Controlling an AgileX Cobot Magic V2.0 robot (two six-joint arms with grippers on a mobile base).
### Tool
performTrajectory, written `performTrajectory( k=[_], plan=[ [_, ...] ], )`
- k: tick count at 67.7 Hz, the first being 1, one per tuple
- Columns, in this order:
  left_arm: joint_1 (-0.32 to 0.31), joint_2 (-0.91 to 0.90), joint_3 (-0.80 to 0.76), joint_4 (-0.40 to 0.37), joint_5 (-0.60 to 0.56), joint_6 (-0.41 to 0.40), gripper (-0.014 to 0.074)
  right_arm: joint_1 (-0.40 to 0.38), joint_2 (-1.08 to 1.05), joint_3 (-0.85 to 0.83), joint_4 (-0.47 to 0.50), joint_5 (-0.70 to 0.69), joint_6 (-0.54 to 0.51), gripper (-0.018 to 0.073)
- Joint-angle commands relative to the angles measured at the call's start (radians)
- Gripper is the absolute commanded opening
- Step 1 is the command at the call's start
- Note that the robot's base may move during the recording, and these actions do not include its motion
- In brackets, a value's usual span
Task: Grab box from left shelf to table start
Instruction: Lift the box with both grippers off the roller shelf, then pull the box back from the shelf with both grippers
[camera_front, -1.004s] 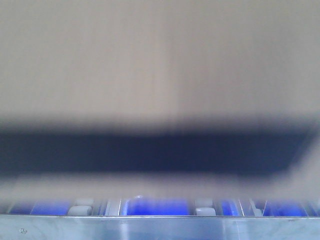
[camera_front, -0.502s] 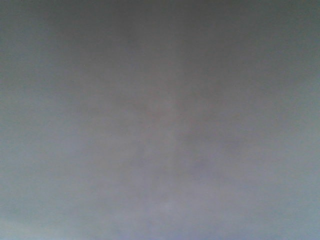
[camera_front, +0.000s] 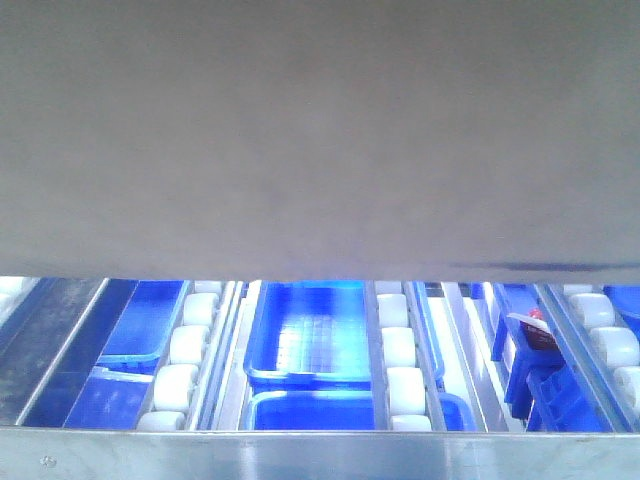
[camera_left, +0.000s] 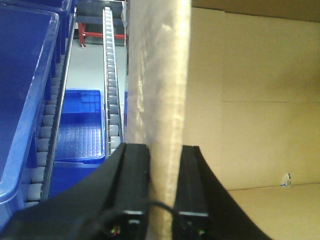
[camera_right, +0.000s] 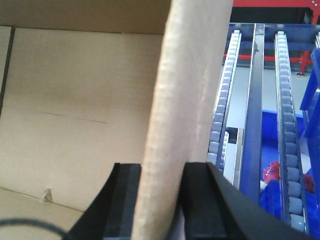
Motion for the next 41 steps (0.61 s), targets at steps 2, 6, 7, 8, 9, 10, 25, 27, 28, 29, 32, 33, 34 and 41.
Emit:
performTrajectory(
  k=[2,6,7,8,9,10,25,27,28,29,32,33,34,41],
  plan=[
    [-0.006,0.011,-0.032,-0.008,-0.091,-0.019,-0.0093,-0.003,0.015,-0.030,-0.032,-0.109,-0.022,0.0059],
    [-0.006,0.011,-0.032,-0.008,-0.091,-0.019,-0.0093,-0.003,0.015,-0.030,-0.028,-0.109,-0.022,0.0059],
    [-0.006,0.011,-0.032,-0.008,-0.093,-0.019,-0.0093,-0.003,0.015,-0.030,-0.027,-0.109,-0.022,0.0059],
    [-0.006,0.011,-0.032,-0.008,-0.093,-0.019,-0.0093,-0.003,0.015,-0.030,-0.027,-0.110,-0.022,0.0059],
    [-0.006,0.011,-0.032,-0.008,-0.093,-0.019,-0.0093,-0.003,0.015,-0.030,-0.027,-0.110,-0.022,0.0059],
    [-0.006,0.011,-0.032,-0.008,-0.095,-0.019,-0.0093,-0.003,0.015,-0.030,-0.027,-0.112,-0.022,0.0059],
    [-0.006,0.011,-0.032,-0.016,-0.094,-0.019,-0.0093,-0.003,0.015,-0.030,-0.027,-0.119,-0.022,0.0059],
    [-0.006,0.011,-0.032,-0.016,-0.094,-0.019,-0.0093,-0.003,0.015,-0.030,-0.027,-0.118,-0.022,0.0059],
    [-0.006,0.011,-0.032,-0.016,-0.092,-0.019,-0.0093,-0.003,0.015,-0.030,-0.027,-0.118,-0.022,0.0059],
    [-0.006,0.011,-0.032,-0.016,-0.090,-0.019,-0.0093,-0.003,0.015,-0.030,-0.027,-0.118,-0.022,0.0059],
    [-0.006,0.011,-0.032,-0.016,-0.086,-0.019,-0.0093,-0.003,0.015,-0.030,-0.027,-0.113,-0.022,0.0059],
    [-0.006,0.011,-0.032,-0.016,-0.086,-0.019,-0.0093,-0.003,0.015,-0.030,-0.027,-0.113,-0.022,0.0059],
    [-0.006,0.011,-0.032,-0.016,-0.085,-0.019,-0.0093,-0.003,0.015,-0.030,-0.027,-0.113,-0.022,0.0059],
    [-0.006,0.011,-0.032,-0.016,-0.085,-0.019,-0.0093,-0.003,0.015,-0.030,-0.027,-0.113,-0.022,0.0059]
  ],
)
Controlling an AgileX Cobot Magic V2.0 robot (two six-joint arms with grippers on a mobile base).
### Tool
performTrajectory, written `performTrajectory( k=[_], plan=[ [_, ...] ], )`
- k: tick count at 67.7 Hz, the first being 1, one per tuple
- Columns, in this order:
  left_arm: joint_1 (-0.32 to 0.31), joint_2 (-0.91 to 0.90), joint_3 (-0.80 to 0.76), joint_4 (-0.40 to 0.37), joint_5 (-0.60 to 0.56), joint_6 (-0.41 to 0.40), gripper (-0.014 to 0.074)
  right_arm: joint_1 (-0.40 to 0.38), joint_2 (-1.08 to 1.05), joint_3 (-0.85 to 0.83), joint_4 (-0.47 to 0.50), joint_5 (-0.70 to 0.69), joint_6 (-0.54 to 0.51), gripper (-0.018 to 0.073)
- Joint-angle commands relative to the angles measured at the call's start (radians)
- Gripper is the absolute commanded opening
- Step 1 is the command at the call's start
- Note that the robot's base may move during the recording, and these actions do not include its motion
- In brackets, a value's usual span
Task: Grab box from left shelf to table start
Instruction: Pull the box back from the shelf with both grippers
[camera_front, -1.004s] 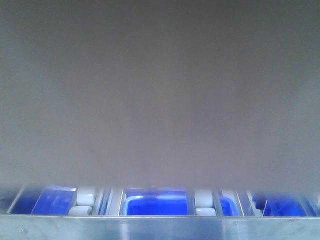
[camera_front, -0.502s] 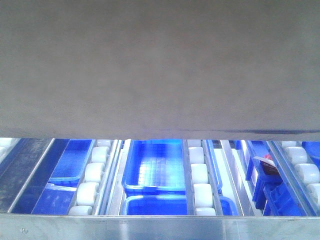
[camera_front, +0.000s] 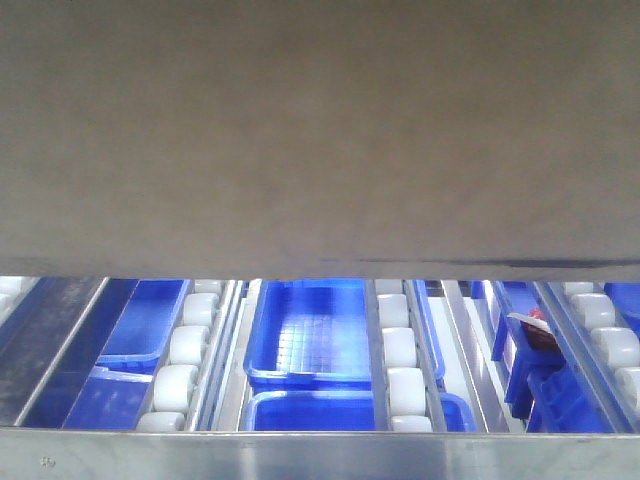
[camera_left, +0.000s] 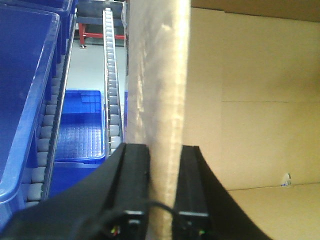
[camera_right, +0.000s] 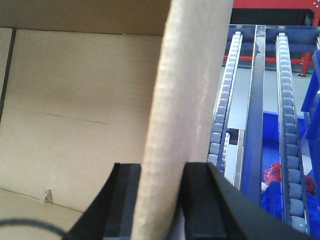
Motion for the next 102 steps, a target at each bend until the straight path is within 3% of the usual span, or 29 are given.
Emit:
performTrajectory(
  k=[1,102],
  plan=[
    [-0.006,0.015,-0.032,-0.016,-0.087,-0.019,-0.0093,-0.003,0.015,-0.030,-0.031,-0.112,-0.020,0.0059],
    [-0.006,0.017,-0.005,-0.016,-0.085,-0.019,-0.0100,-0.003,0.015,-0.030,-0.031,-0.112,-0.020,0.0059]
  ],
)
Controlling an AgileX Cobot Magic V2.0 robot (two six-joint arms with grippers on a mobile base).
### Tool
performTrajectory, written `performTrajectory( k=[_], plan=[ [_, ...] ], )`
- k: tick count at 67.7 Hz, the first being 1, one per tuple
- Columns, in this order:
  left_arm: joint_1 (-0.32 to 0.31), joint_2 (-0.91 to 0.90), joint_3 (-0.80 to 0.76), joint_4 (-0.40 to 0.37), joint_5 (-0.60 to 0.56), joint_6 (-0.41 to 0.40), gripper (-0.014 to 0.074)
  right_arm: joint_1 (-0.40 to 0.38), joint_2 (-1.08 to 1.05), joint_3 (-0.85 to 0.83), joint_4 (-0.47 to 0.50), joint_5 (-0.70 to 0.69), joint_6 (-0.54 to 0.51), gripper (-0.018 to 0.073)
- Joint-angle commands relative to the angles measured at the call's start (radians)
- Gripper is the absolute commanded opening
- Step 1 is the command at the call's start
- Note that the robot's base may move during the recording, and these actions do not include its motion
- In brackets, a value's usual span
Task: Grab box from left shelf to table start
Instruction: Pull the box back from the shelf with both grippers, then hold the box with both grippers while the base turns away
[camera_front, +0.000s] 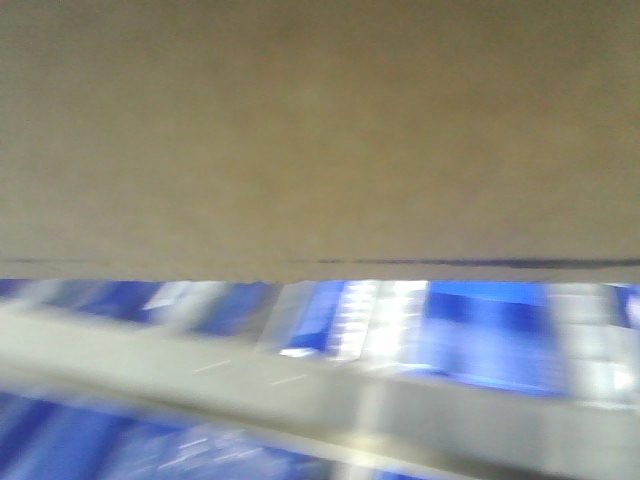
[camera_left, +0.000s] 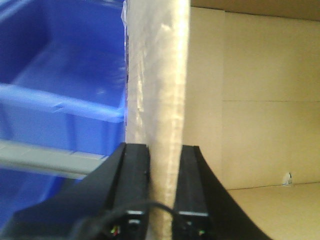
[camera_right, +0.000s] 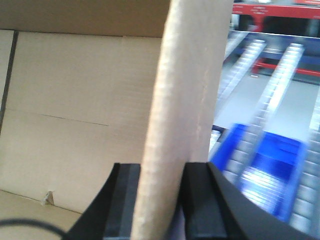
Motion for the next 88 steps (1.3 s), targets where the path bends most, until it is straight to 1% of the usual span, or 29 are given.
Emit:
performTrajectory(
  k=[1,48,88],
  plan=[
    [-0.006,0.017,-0.009,-0.014,-0.087,-0.019,-0.0100,-0.003,0.020,-0.030,-0.033,-0.108,-0.018,0.0059],
    [-0.006,0.017,0.196,-0.014,-0.085,-0.019,-0.0100,-0.003,0.020,-0.030,-0.033,-0.108,-0.018,0.0059],
    [-0.006,0.017,0.211,-0.016,-0.083,-0.019,-0.0100,-0.003,0.020,-0.030,-0.033,-0.108,-0.018,0.0059]
  ],
)
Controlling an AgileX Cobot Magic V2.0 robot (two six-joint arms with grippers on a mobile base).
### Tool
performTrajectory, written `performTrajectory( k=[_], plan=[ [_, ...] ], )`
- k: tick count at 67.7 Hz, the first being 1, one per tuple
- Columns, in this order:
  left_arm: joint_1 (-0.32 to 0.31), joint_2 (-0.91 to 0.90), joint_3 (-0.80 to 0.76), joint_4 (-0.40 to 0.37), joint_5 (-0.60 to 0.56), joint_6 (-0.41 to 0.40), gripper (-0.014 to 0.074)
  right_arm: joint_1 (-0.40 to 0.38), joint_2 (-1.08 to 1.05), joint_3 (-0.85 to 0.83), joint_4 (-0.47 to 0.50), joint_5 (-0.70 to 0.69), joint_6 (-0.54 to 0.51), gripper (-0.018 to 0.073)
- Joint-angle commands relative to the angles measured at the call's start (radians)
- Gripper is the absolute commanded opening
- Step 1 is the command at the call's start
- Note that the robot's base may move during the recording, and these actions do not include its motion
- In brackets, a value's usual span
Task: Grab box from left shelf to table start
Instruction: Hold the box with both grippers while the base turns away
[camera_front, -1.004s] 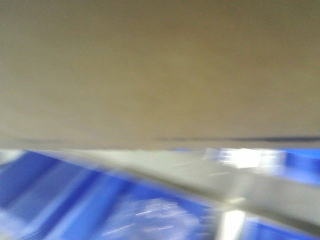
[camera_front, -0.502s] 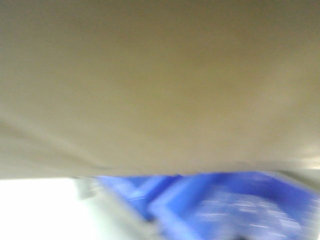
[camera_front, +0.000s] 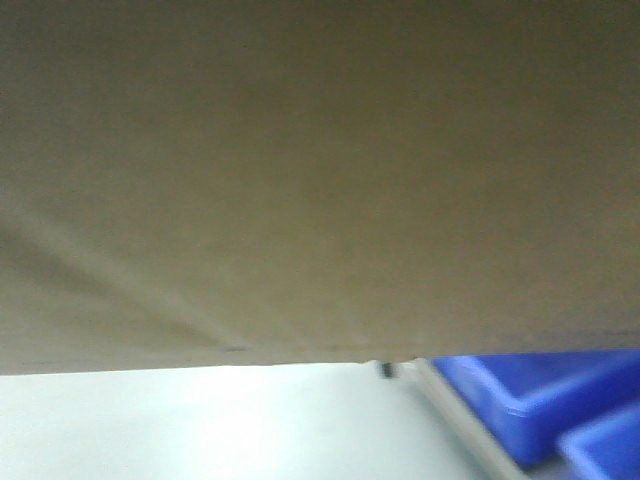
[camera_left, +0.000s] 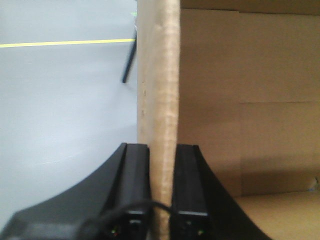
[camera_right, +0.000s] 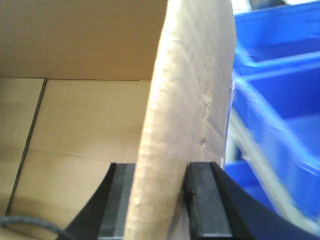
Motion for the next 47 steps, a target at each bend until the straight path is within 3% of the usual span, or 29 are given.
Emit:
performTrajectory(
  k=[1,47],
  plan=[
    [-0.006,0.019,-0.006,0.012,0.030,-0.003,-0.0100,-0.003,0.020,-0.028,-0.019,-0.050,-0.003,0.0059],
    [-0.006,0.020,-0.005,0.002,0.030,-0.003,-0.0100,-0.003,0.020,-0.028,-0.019,-0.051,-0.003,0.0059]
  ],
)
